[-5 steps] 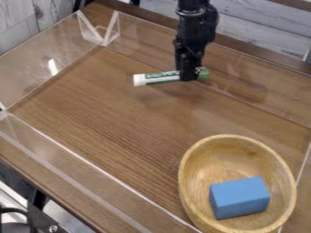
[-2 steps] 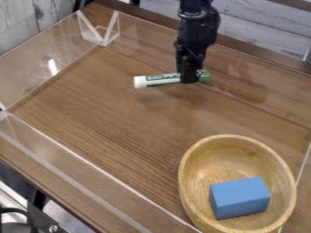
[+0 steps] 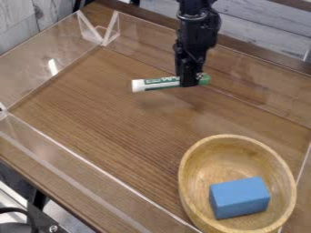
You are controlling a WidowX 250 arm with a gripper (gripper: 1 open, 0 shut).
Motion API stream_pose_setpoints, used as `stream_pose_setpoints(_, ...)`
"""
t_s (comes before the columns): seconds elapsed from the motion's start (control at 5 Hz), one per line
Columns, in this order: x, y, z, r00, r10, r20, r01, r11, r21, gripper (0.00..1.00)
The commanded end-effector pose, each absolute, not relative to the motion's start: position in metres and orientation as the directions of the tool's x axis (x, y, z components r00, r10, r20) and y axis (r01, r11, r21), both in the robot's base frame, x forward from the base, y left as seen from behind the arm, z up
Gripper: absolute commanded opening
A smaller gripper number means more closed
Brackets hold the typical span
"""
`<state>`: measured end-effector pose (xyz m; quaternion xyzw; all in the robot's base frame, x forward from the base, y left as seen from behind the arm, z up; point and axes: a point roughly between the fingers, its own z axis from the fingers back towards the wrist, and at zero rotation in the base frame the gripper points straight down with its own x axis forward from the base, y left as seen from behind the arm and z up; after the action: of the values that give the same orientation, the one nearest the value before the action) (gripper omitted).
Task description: Put the green marker in the brown bowl
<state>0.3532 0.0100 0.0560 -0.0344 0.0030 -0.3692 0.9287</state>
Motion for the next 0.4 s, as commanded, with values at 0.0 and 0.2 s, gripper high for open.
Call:
stream_pose_setpoints(0.0,0.353,0.001,0.091,0.717,-0.691,0.095,0.694,0.72,0.003,0.0)
stream_pose_setpoints(0.2,0.341,-0.006,0.094,0.711,-0.696,0.104,0.699,0.715,0.001,0.0)
